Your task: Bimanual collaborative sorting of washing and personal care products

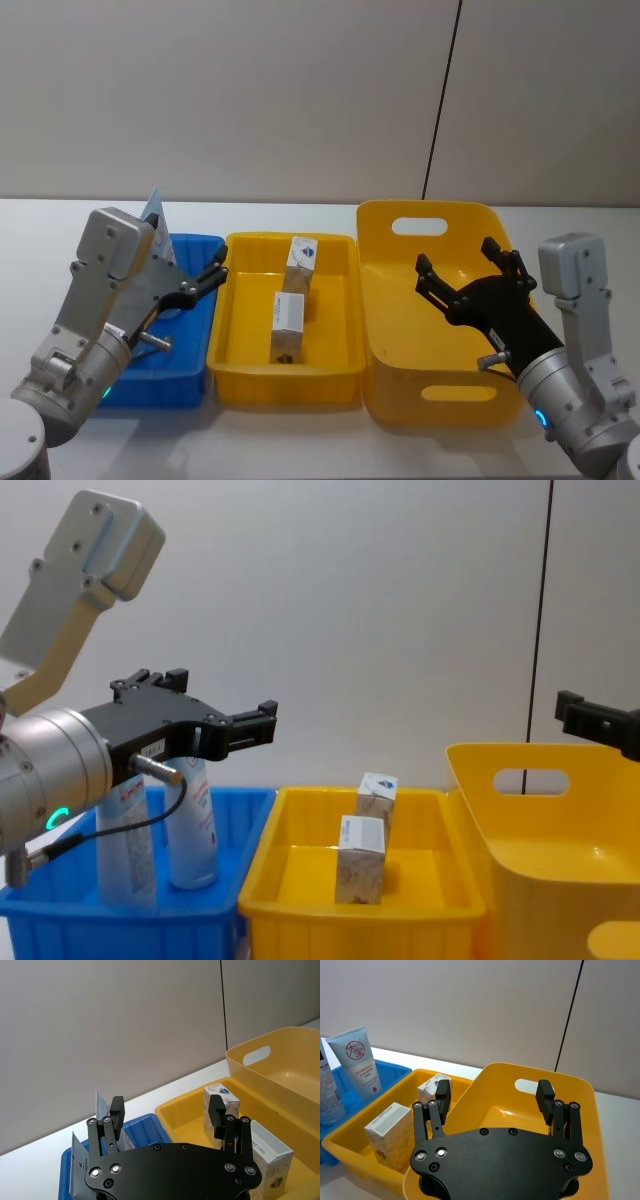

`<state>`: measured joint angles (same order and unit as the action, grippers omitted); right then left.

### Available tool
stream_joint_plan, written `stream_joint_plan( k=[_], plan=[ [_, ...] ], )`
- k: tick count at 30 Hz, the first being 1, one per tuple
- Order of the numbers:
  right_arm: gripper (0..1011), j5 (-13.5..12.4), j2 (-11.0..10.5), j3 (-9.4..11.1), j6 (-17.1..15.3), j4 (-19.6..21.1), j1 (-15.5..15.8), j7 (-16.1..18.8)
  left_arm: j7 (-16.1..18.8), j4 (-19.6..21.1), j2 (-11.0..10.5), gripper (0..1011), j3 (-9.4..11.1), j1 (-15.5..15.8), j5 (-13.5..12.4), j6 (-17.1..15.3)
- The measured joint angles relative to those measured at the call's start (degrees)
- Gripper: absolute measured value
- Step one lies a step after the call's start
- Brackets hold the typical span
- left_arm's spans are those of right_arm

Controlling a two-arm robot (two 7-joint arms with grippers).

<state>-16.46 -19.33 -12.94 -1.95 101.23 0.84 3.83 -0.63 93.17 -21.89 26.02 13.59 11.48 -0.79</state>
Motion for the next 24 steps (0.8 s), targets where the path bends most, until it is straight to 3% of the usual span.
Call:
stream_joint_plan(
  k=[24],
  plan=[
    [1002,0.00,0.00,0.00,0.00,0.00,0.00,0.00,0.00,0.00,0.00,1001,0.00,0.00,0.00,0.00]
  ],
)
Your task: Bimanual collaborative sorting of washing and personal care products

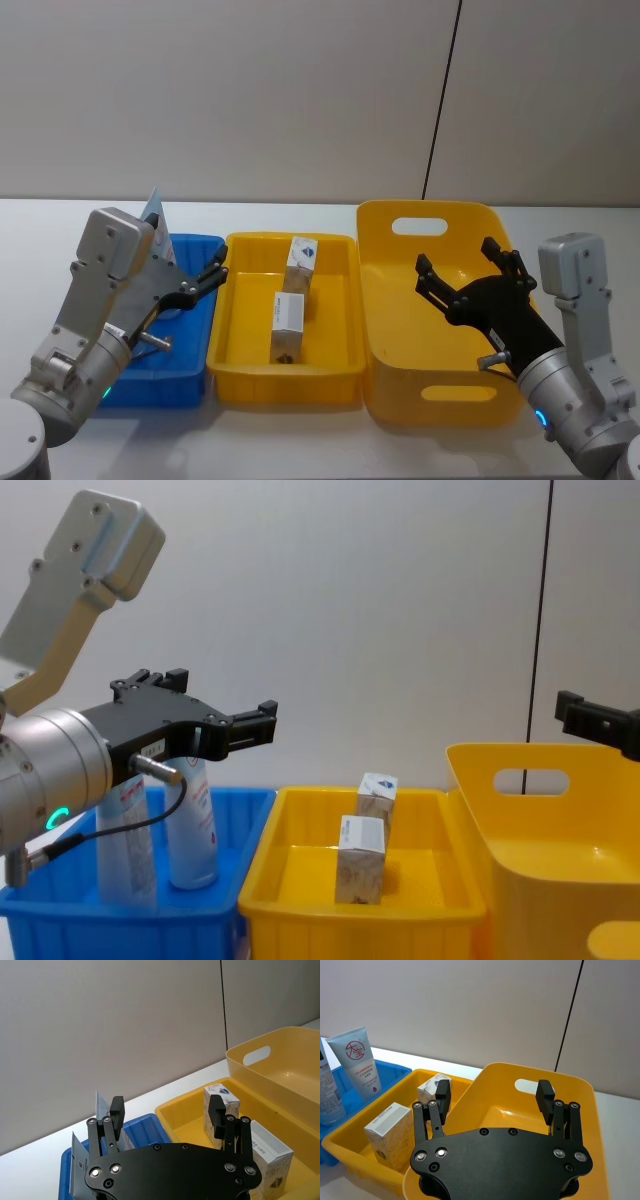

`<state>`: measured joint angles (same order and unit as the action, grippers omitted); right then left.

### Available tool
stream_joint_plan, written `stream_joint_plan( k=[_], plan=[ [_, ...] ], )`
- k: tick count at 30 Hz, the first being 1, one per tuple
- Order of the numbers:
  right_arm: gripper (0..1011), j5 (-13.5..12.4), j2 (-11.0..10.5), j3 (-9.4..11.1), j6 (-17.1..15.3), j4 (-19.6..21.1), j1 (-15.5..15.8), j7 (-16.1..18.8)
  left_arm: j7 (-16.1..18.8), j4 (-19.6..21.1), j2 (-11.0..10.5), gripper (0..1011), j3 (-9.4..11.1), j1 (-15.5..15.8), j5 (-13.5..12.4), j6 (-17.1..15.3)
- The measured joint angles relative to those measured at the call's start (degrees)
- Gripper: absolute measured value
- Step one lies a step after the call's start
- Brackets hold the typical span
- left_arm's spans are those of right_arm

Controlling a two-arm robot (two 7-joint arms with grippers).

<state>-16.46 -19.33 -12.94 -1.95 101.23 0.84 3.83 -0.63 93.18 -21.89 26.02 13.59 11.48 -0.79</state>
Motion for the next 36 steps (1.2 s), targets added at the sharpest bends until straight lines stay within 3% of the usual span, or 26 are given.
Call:
stream_joint_plan(
  k=[36],
  plan=[
    [1002,0.00,0.00,0.00,0.00,0.00,0.00,0.00,0.00,0.00,0.00,1001,0.00,0.00,0.00,0.00]
  ],
)
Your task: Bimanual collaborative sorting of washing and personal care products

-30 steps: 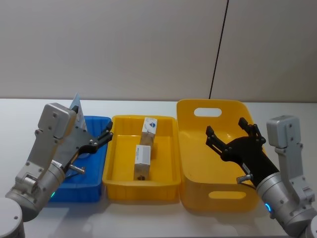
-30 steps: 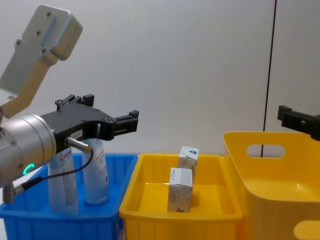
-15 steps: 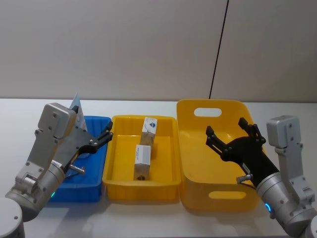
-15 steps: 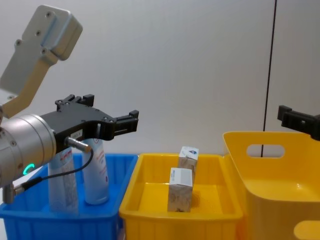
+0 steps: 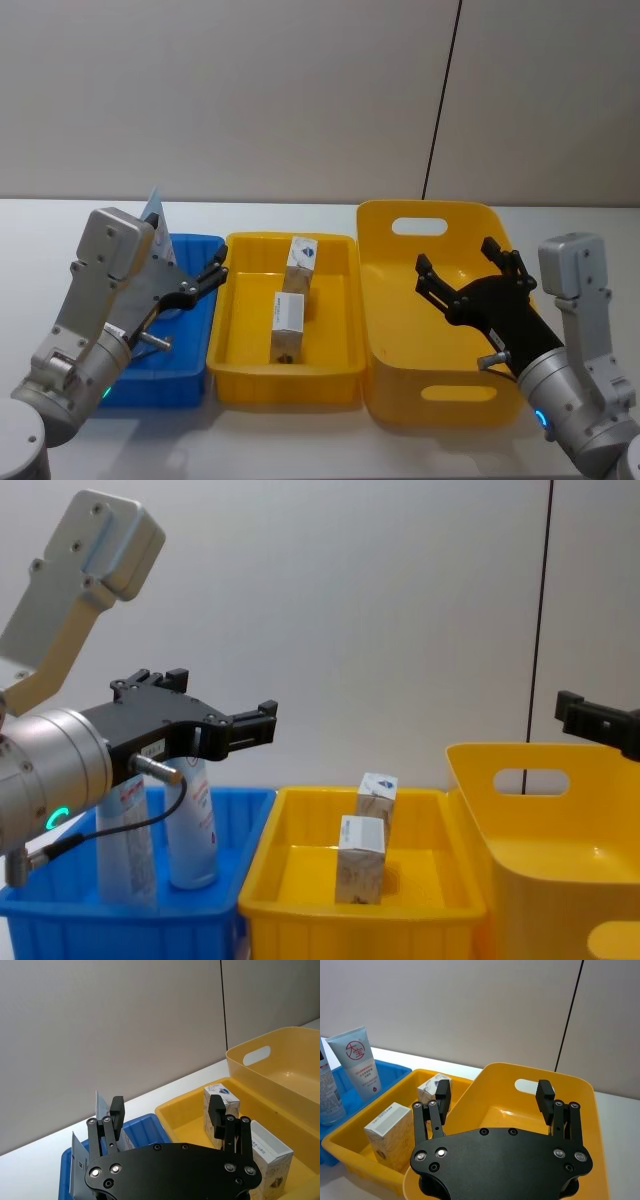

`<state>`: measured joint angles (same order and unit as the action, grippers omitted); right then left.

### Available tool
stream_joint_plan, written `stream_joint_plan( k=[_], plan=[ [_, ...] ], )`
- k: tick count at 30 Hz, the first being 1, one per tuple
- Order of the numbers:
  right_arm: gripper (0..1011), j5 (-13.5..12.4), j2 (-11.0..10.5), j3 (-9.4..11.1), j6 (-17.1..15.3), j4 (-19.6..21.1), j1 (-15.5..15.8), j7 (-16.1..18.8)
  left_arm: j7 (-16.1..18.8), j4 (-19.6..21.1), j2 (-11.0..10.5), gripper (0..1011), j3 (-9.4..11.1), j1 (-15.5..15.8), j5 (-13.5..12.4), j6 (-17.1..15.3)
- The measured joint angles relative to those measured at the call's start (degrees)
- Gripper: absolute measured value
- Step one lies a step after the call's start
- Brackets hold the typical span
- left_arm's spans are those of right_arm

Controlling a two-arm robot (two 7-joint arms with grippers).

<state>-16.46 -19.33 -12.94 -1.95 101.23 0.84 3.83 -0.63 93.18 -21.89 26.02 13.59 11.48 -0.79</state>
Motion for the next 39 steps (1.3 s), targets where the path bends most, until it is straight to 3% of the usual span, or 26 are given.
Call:
stream_joint_plan(
  k=[22,32,39],
  plan=[
    [1002,0.00,0.00,0.00,0.00,0.00,0.00,0.00,-0.60,0.05,-0.12,1001,-0.43,0.33,0.29,-0.91],
    [1002,0.00,0.00,0.00,0.00,0.00,0.00,0.00,0.00,2.97,-0.84,1001,-2.44,-1.35,1.64,-5.48],
    [1001,0.00,0.00,0.00,0.00,0.00,0.00,0.00,2.34,6.75,-1.56,1001,-4.59,-4.53,2.21,-9.39]
  ],
)
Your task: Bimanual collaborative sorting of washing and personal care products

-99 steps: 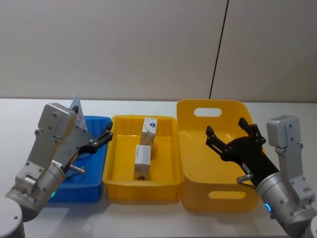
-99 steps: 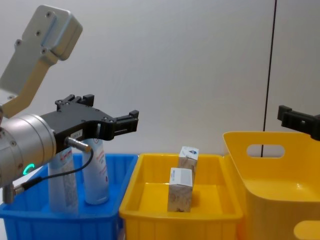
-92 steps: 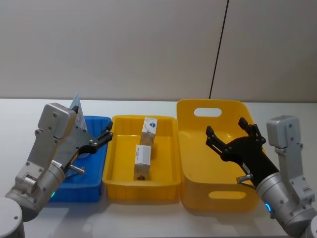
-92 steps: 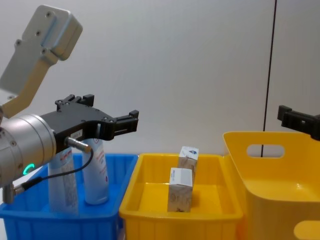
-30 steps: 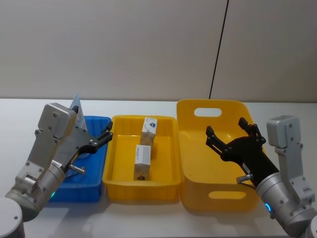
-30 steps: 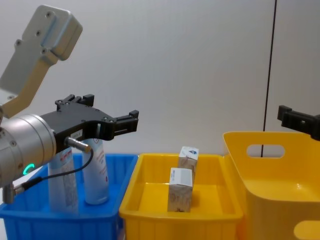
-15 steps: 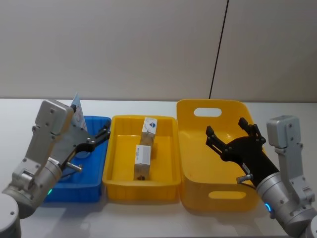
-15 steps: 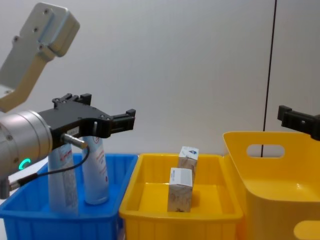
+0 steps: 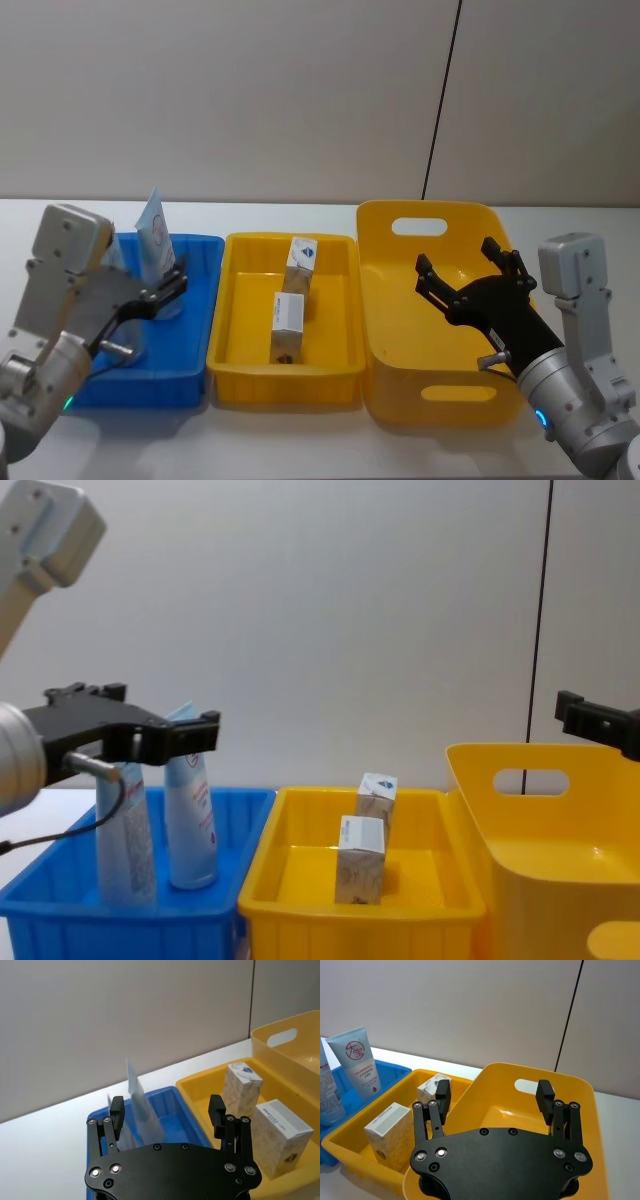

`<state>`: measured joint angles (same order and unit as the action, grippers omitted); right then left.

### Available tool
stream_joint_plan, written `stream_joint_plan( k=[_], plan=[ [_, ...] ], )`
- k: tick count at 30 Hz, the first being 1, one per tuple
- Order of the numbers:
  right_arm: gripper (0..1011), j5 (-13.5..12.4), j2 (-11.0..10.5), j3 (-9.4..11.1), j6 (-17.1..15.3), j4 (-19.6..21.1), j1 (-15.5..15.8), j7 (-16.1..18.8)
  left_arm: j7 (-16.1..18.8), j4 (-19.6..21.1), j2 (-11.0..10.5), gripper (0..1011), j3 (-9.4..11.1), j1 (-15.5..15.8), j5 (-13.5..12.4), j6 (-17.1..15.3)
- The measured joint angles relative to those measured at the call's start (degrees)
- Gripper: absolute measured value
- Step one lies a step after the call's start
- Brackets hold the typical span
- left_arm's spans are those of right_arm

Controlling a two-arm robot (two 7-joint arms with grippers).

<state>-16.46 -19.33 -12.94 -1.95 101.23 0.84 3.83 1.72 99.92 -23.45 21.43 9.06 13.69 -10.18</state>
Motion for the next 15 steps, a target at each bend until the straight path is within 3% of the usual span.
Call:
stream_joint_plan(
  k=[8,15],
  plan=[
    [1001,0.00,0.00,0.00,0.00,0.00,0.00,0.00,3.10,4.75,-0.85,1001,-2.61,-4.30,-0.14,-3.15],
    [1002,0.00,0.00,0.00,0.00,0.00,0.00,0.00,3.69,6.29,-1.26,1001,-3.55,-5.74,-0.31,-3.97]
  ],
)
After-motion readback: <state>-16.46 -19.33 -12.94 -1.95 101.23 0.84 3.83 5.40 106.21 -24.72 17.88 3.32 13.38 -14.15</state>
